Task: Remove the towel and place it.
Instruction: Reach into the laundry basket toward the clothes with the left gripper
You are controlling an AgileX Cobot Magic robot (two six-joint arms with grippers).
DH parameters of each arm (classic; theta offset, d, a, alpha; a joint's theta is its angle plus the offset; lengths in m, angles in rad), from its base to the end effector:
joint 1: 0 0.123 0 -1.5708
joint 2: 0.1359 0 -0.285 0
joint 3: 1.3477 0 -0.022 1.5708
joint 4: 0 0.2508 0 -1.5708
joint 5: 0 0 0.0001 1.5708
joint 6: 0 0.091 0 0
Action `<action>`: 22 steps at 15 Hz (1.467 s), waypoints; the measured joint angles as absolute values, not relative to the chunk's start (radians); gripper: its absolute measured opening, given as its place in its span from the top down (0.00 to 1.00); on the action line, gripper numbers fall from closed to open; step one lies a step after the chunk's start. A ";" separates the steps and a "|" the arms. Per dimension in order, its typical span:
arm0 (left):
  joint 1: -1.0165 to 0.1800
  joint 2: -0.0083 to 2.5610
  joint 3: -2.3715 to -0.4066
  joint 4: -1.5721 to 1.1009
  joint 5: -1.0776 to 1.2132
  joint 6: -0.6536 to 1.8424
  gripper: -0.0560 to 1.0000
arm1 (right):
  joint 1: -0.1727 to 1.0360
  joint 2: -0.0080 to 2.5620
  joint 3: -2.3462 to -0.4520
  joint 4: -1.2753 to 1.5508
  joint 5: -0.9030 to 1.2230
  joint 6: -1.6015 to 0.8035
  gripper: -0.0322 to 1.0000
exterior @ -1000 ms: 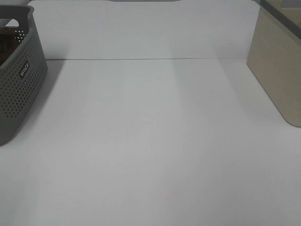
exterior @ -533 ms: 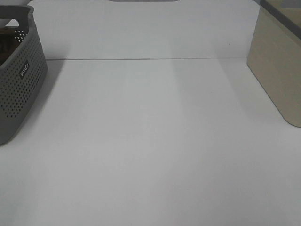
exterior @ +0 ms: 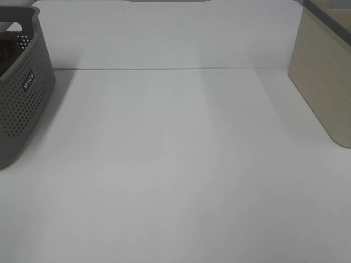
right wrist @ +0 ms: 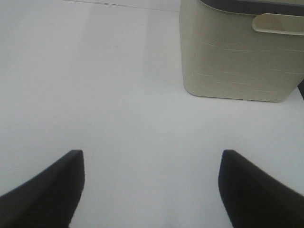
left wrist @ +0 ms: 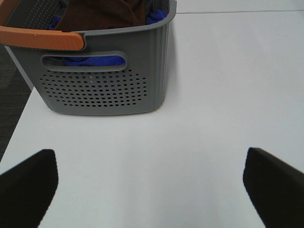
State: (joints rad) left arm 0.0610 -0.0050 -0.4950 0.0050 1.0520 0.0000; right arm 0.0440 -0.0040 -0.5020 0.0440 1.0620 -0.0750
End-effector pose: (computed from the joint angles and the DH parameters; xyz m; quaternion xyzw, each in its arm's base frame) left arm -0.0047 0.0001 0.2766 -0.0260 0.8506 0.0185 0.5249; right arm -0.0059 0.0032 0.2778 -0.0516 0.8502 0.0139 0.5237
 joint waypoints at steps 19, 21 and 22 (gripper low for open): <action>0.061 1.301 -1.517 0.115 1.212 0.777 0.01 | 0.044 -0.004 -0.502 0.044 1.062 -0.075 0.24; 0.061 1.515 -1.664 0.130 1.211 0.892 0.01 | 0.044 -0.004 -0.502 0.044 1.062 -0.075 0.24; 0.061 1.608 -1.716 0.134 1.210 0.955 0.01 | 0.044 -0.004 -0.502 0.044 1.062 -0.075 0.24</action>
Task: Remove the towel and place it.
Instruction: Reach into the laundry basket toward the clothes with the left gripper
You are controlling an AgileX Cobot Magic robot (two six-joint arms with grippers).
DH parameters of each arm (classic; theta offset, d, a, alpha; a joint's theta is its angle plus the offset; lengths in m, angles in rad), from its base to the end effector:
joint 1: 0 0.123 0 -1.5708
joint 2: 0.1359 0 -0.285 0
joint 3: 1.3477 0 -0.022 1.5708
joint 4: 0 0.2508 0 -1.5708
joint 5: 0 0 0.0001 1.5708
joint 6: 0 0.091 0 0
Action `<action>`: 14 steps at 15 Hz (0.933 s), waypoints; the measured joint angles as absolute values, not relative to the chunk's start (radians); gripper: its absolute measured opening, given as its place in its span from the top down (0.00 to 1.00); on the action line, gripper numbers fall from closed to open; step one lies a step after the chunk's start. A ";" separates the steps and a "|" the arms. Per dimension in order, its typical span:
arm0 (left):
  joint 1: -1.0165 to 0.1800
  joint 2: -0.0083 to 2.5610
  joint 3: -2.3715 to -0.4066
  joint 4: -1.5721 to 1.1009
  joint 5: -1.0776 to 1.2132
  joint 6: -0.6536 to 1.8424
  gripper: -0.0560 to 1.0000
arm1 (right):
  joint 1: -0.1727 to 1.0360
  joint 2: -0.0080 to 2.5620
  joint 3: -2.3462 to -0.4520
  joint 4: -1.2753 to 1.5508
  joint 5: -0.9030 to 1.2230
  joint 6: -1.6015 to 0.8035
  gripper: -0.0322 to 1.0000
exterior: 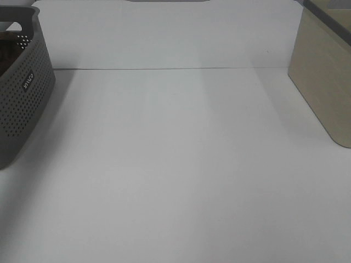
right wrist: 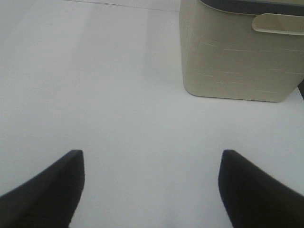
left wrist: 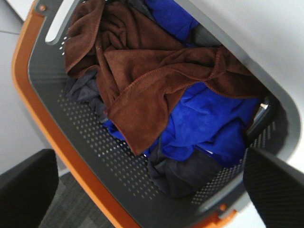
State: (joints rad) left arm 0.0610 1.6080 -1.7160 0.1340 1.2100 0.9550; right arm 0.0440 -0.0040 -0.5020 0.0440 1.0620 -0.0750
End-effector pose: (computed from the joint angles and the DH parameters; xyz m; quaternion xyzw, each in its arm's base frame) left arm 0.3373 0.0320 0.3974 0.4197 0.8628 0.1915 0.2068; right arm -0.0059 0.0032 0.2778 -0.0516 0.8502 0.0139 0.5237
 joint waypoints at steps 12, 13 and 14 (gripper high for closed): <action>0.128 2.088 -2.034 0.271 1.212 1.220 0.02 | 0.044 -0.002 -0.502 0.044 1.062 -0.075 0.24; 0.146 2.091 -2.034 0.251 1.212 1.245 0.02 | 0.044 -0.002 -0.502 0.044 1.062 -0.075 0.24; 0.155 2.098 -2.034 0.235 1.212 1.264 0.02 | 0.044 -0.002 -0.502 0.044 1.062 -0.075 0.24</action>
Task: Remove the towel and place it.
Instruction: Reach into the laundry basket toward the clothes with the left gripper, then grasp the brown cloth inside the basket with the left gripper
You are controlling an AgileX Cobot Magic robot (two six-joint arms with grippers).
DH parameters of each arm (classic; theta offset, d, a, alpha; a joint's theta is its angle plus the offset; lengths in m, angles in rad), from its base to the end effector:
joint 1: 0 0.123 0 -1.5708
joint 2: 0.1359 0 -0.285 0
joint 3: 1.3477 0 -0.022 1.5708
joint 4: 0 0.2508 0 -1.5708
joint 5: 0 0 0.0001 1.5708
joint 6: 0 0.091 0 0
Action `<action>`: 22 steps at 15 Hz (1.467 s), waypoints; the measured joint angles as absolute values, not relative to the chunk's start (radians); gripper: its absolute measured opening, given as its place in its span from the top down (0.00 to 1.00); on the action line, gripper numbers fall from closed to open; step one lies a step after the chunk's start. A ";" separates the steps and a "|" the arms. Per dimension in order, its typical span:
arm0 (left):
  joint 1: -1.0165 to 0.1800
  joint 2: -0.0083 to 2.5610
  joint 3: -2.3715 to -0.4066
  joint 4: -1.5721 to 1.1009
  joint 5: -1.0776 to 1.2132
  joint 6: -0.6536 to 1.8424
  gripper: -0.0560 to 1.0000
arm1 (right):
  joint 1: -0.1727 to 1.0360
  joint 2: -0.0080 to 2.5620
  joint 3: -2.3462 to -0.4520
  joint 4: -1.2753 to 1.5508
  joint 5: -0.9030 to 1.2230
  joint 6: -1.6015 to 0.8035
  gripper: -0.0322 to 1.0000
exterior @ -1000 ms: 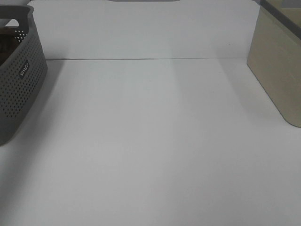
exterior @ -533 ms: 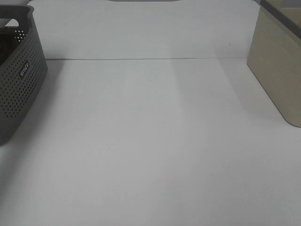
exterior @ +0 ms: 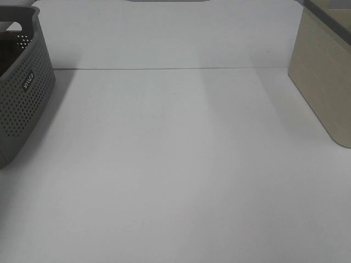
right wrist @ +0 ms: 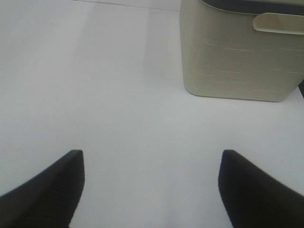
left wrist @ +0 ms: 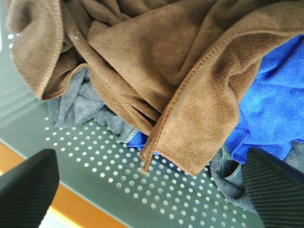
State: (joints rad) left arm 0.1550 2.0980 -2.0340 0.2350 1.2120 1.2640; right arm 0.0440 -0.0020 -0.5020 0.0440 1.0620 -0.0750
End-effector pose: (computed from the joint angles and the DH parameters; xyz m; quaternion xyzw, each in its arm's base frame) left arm 0.4509 0.0905 0.2933 0.5300 0.8186 0.2105 0.0677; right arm -0.0056 0.0033 0.2778 -0.0516 0.8508 0.0139 0.5228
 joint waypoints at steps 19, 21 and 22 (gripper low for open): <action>0.185 2.227 -2.036 0.185 1.210 1.228 0.92 | 0.044 -0.002 -0.502 0.044 1.062 -0.075 0.24; 0.185 2.227 -2.036 0.184 1.210 1.211 0.95 | 0.044 -0.002 -0.502 0.044 1.062 -0.075 0.24; 0.185 2.227 -2.036 0.178 1.205 1.201 0.95 | 0.044 -0.002 -0.502 0.044 1.062 -0.075 0.24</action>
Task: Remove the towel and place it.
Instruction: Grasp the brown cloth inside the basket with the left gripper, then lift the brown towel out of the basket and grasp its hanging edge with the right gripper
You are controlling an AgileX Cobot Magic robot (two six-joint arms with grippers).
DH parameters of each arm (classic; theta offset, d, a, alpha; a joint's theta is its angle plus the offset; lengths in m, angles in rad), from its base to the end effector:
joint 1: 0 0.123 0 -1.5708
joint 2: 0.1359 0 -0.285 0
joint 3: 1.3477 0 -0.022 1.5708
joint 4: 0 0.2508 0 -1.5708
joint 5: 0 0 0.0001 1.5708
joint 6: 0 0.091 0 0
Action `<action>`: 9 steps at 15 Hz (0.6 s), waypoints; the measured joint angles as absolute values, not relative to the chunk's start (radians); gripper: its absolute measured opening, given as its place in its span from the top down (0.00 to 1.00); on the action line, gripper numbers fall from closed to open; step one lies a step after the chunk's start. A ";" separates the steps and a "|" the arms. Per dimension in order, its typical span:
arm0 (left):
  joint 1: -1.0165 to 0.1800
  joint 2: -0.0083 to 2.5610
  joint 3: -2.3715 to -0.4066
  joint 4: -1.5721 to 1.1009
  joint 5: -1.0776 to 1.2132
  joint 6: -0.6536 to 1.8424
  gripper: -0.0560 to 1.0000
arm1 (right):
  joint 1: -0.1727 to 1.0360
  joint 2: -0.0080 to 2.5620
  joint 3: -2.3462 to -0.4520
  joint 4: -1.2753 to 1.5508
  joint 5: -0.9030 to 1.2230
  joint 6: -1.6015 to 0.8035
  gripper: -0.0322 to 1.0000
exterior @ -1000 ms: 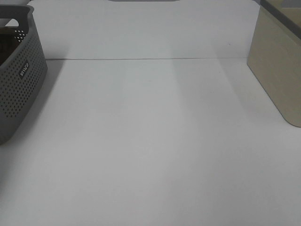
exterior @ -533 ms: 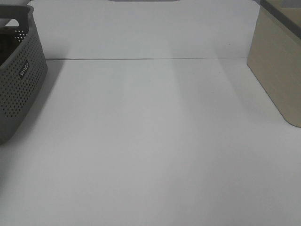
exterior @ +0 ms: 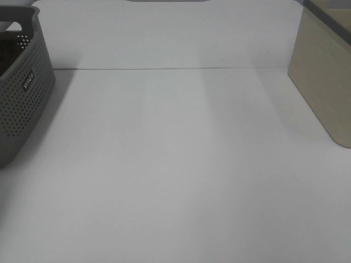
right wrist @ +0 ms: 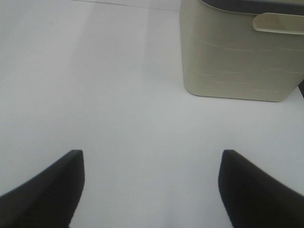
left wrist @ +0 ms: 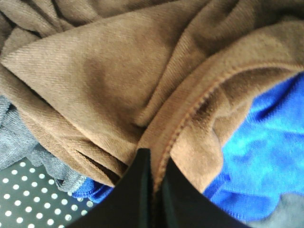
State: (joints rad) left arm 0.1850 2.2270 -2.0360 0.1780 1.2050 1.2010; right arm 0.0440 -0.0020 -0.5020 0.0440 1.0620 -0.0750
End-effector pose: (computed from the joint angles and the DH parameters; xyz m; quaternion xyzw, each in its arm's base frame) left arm 0.4673 0.1028 0.2325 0.4984 0.8527 0.1496 0.0449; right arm -0.0056 0.0033 0.2778 -0.0516 0.8508 0.0139 0.5228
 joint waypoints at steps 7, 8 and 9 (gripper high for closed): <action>0.153 2.099 -2.042 0.148 1.181 1.081 0.95 | 0.044 -0.002 -0.502 0.044 1.062 -0.075 0.24; 0.131 2.043 -2.044 0.147 1.180 1.068 0.95 | 0.044 -0.002 -0.502 0.044 1.062 -0.075 0.24; 0.110 1.997 -2.045 0.145 1.184 1.064 0.95 | 0.044 -0.002 -0.502 0.044 1.062 -0.075 0.24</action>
